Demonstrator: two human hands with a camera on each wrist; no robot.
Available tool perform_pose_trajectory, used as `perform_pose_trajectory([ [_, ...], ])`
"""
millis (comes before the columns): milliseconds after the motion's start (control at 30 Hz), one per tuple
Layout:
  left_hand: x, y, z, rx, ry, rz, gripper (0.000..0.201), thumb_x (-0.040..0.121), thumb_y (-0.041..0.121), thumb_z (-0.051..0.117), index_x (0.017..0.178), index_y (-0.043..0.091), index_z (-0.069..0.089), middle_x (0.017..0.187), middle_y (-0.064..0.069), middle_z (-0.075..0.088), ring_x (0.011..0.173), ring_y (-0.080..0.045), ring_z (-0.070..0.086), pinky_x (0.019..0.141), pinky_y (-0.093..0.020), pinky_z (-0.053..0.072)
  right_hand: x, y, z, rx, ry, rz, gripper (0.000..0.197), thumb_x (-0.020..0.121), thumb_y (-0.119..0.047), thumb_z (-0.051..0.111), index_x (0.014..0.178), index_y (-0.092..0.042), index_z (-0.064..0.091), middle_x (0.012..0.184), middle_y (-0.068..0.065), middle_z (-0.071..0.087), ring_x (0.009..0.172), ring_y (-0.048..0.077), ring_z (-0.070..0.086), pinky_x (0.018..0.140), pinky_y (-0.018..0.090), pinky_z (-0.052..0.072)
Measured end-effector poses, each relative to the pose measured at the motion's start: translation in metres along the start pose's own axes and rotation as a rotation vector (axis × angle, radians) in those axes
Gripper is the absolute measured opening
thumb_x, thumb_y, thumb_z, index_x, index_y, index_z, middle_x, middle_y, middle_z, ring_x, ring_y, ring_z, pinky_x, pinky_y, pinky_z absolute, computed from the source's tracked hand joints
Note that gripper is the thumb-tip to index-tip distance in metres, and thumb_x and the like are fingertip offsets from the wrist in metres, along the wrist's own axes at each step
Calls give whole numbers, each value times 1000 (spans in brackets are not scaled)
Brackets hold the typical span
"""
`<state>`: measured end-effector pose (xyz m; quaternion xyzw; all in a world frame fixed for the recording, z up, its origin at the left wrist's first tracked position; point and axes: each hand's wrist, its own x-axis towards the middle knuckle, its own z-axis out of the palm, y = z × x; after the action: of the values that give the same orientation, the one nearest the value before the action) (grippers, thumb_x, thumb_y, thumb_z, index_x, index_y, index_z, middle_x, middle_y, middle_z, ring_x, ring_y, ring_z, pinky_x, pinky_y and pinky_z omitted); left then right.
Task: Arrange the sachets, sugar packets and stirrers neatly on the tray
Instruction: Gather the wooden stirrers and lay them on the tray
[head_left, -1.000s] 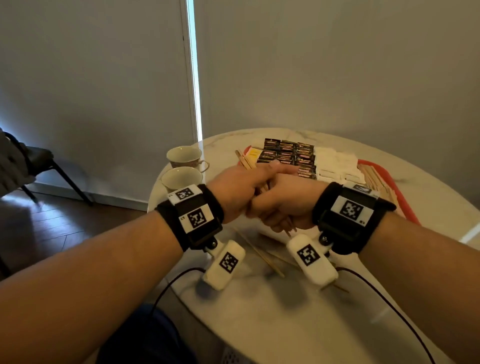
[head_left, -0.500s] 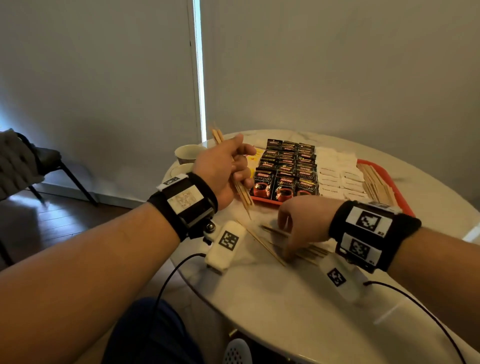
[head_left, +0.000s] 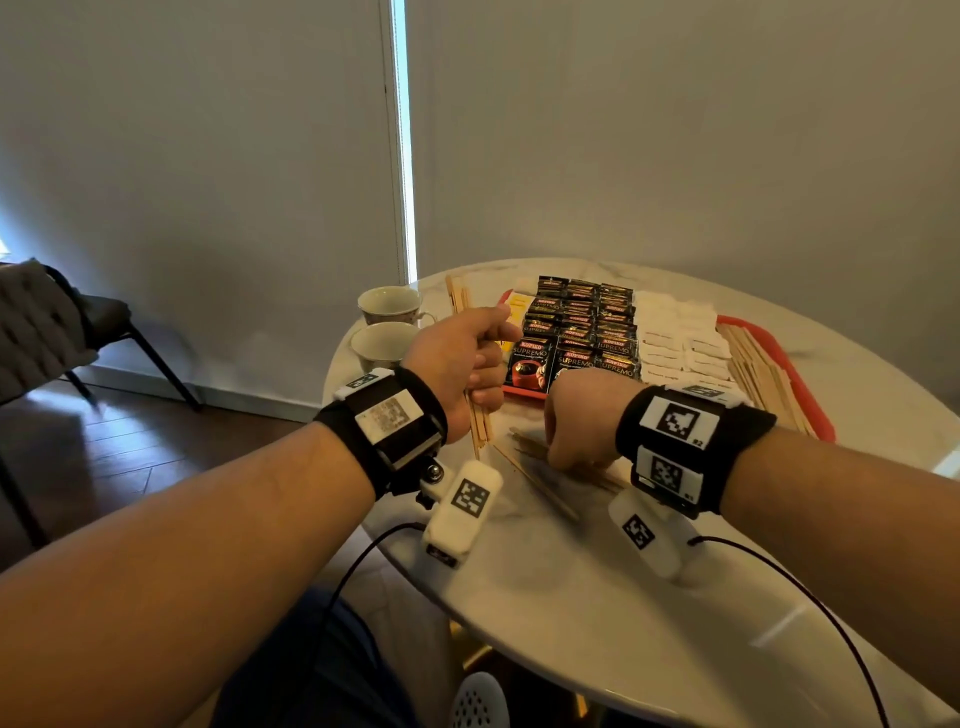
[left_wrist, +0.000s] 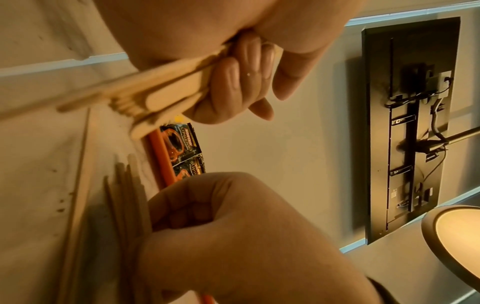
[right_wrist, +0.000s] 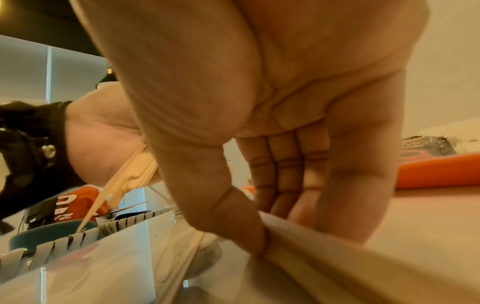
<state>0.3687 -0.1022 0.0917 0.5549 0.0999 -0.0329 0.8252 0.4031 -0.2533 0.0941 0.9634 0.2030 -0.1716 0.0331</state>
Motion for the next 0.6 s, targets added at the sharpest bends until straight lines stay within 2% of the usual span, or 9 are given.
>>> perform_pose_trajectory([
  [267,3,-11,-5,-40,24,-26,15,100,22,61,91,11,59,53,6,33,39,-8,26,38,-22,24,6,5,-3,152,-71,44,24,83,-24,78,105,-15,77,97,5,76,89,21,75,81,38,64],
  [467,4,-13,-8,-38,40,-23,12,99,20,62,90,11,59,53,6,34,39,-8,27,37,-21,26,6,3,-1,85,7,45,27,83,-29,78,106,-16,75,97,4,74,88,19,72,81,35,63],
  [600,7,-14,-8,-12,66,-22,11,99,20,66,96,11,60,54,6,37,40,-7,28,37,-20,27,7,9,-5,180,70,67,25,81,-30,80,102,-16,76,91,3,75,83,18,74,77,35,64],
])
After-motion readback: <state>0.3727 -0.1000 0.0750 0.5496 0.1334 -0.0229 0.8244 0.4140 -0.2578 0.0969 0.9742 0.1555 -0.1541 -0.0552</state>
